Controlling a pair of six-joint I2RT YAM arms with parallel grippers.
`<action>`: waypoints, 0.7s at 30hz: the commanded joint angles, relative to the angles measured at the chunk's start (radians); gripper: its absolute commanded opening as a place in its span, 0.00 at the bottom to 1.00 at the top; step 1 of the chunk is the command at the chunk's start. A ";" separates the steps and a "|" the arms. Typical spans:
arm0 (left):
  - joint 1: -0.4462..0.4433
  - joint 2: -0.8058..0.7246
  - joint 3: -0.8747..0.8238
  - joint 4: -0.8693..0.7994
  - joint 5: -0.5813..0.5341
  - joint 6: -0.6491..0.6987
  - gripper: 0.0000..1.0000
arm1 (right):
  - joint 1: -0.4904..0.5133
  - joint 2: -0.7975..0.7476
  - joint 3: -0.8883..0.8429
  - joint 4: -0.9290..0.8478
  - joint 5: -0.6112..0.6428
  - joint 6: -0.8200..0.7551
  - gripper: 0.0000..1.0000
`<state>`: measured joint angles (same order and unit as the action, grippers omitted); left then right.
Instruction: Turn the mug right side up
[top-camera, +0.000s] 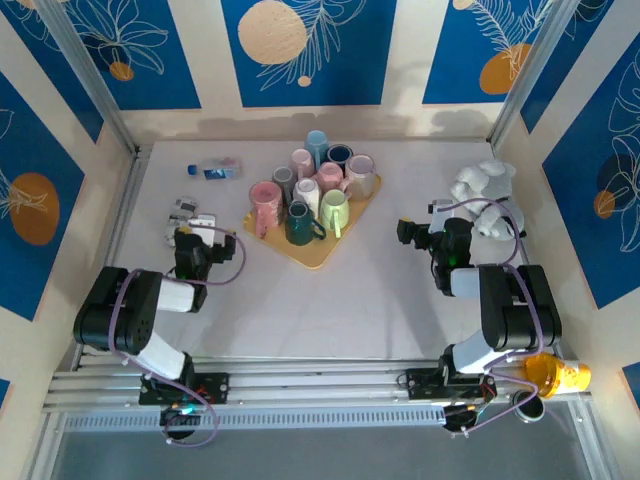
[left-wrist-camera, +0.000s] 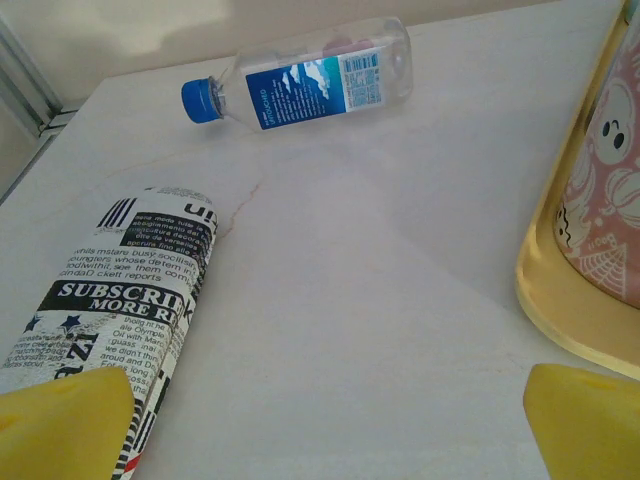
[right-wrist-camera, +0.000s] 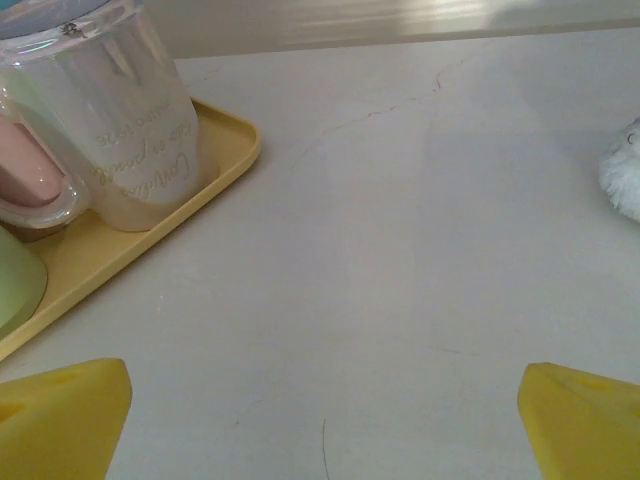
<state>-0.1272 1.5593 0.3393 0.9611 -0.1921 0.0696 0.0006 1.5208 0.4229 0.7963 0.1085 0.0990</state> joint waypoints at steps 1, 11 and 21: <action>0.012 0.007 0.015 0.020 -0.003 -0.011 1.00 | 0.004 0.003 -0.011 0.023 0.007 0.005 0.99; 0.014 0.007 0.017 0.012 0.001 -0.014 1.00 | 0.003 0.002 -0.010 0.021 0.002 0.007 0.99; 0.016 -0.005 0.007 0.030 0.012 -0.007 1.00 | 0.001 -0.001 -0.014 0.026 0.000 0.007 1.00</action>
<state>-0.1268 1.5593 0.3393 0.9611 -0.1917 0.0669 0.0006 1.5208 0.4229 0.7963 0.1081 0.0994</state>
